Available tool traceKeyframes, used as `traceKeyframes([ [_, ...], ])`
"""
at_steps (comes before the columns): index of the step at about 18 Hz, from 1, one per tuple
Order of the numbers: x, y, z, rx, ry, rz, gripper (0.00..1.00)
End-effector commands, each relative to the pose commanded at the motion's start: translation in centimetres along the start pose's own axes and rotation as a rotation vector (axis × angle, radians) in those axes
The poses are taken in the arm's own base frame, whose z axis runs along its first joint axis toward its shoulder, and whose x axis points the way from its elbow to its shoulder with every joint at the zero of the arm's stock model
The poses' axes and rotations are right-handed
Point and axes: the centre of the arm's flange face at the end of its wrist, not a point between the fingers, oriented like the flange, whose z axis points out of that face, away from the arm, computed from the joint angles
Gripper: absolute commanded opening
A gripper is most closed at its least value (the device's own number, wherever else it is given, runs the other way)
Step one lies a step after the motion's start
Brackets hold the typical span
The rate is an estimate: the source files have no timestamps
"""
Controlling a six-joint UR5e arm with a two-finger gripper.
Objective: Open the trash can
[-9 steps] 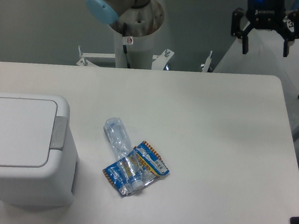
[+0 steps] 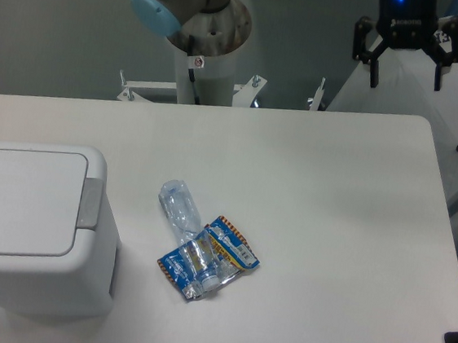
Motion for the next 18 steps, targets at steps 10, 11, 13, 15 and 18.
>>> traceKeyframes([
  [10, 8.6, -9.2, 0.9, 0.054, 0.121, -0.332, 1.00],
  [11, 9.2, -9.7, 0.7, 0.058, 0.131, -0.378, 1.00],
  [13, 10.6, -10.8, 0.4, 0.074, 0.168, -0.460, 1.00],
  [15, 11.9, -11.6, 0.7, 0.076, 0.200, -0.500, 1.00],
  [18, 13.2, -13.3, 1.0, 0.103, 0.216, -0.568, 1.00],
])
